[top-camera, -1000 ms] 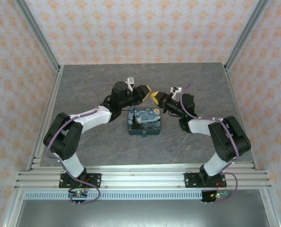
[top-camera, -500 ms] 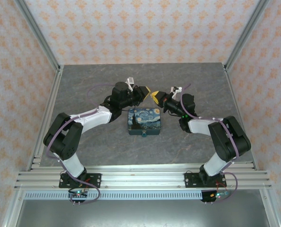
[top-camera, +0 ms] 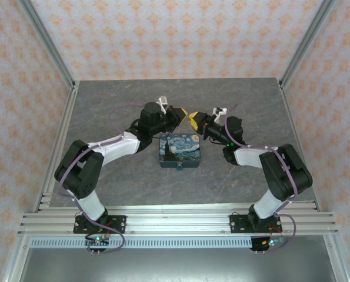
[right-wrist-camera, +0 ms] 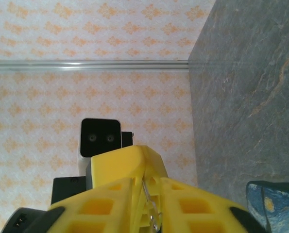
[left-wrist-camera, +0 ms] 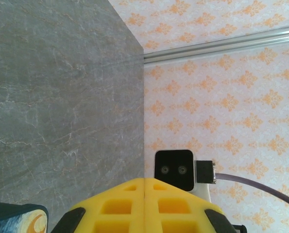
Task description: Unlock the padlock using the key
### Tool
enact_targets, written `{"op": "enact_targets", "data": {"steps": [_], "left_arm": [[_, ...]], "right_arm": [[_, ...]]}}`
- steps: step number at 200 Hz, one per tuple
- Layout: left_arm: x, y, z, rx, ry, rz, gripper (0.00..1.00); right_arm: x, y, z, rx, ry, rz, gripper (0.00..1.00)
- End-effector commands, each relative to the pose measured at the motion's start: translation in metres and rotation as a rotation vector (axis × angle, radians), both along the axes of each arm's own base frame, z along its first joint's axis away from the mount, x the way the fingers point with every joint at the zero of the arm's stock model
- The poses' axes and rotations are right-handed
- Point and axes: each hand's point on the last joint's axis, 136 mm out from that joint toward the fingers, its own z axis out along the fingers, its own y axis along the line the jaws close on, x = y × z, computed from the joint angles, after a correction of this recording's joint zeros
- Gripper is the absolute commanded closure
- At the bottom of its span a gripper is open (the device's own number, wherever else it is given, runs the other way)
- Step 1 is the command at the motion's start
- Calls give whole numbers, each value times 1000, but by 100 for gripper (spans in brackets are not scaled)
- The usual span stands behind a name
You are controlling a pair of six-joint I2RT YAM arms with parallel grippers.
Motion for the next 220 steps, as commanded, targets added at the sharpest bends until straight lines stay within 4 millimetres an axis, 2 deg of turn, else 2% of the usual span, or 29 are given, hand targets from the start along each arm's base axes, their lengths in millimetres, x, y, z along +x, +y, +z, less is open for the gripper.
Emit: {"op": "enact_targets", "data": {"steps": [1, 31, 57, 101, 187, 220], "left_arm": [[0, -6, 14, -20, -49, -6, 100], [0, -5, 18, -22, -58, -1, 100], [0, -4, 21, -29, -61, 5, 100], [1, -3, 22, -47, -59, 23, 100], [6, 2, 25, -84, -60, 67, 100], [6, 2, 23, -87, -58, 72, 100]], "right_arm": [[3, -3, 18, 10, -64, -21, 70], [4, -12, 18, 3, -71, -45, 66], [3, -10, 19, -7, -87, -29, 64], [0, -6, 21, 17, -107, -1, 71], [-9, 3, 22, 24, -118, 38, 72], [-8, 3, 21, 26, -114, 34, 77]]}}
